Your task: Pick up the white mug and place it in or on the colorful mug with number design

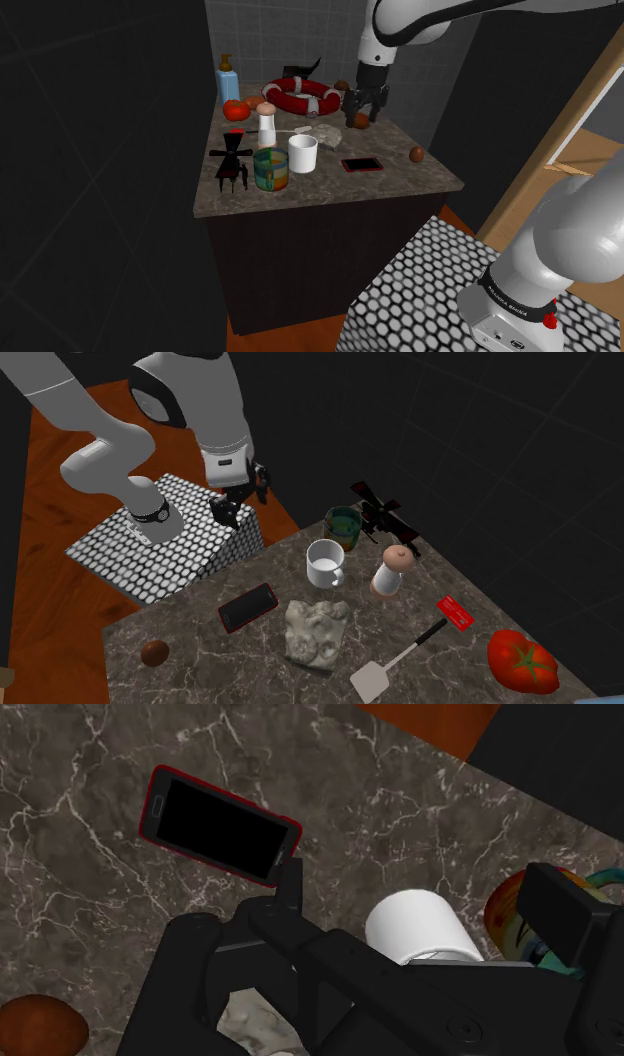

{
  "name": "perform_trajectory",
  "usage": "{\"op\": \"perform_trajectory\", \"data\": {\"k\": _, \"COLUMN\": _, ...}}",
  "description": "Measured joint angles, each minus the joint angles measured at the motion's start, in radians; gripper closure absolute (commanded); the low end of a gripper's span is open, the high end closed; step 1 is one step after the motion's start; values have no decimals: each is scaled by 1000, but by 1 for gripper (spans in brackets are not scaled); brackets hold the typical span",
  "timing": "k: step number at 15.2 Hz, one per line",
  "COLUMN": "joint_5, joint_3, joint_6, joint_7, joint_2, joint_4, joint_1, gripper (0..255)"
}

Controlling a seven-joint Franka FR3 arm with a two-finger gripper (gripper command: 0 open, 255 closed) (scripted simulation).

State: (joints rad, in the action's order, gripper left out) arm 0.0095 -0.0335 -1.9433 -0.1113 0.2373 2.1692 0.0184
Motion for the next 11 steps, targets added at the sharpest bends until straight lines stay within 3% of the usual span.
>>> {"op": "perform_trajectory", "data": {"k": 11, "joint_5": 13, "joint_3": 1, "joint_6": -61, "joint_7": 13, "joint_2": -446, "joint_4": -360, "joint_1": 3, "gripper": 0}}
